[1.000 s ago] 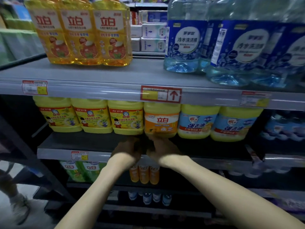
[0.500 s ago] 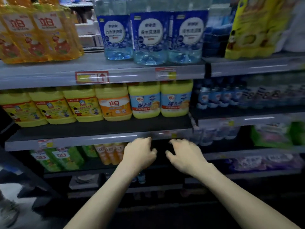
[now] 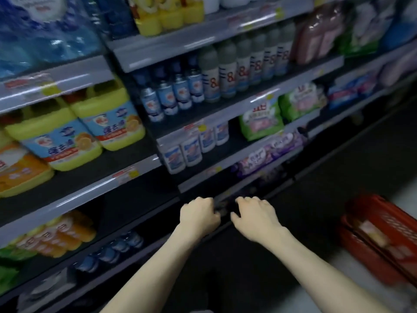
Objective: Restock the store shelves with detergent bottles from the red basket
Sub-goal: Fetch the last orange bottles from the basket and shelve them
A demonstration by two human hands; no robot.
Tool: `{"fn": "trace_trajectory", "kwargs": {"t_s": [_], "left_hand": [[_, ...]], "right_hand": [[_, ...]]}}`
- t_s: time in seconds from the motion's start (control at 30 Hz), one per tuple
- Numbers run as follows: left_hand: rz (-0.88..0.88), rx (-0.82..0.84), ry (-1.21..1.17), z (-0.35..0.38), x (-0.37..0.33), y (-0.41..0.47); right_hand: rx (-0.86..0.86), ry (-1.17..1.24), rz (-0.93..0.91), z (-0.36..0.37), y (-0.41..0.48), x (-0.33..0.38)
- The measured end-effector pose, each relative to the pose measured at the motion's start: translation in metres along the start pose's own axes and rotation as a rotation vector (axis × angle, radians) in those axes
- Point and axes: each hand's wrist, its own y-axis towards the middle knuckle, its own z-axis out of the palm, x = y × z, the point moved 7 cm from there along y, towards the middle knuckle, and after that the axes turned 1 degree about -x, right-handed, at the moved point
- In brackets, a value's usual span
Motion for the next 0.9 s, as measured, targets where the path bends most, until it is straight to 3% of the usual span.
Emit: {"fn": "trace_trajectory", "kwargs": {"t_s": [0.57,0.9], "left_hand": [[0.566,0.338,0.256,0.095,-0.157,0.094],[0.752,0.452,0.361,0.14,-0.287,0.119]], "right_hand": [[0.14,0.198,0.718,0.075,-0.038,-0.161],[0.166,0.335,0.922,0.094,-0.059,-0.259]]}}
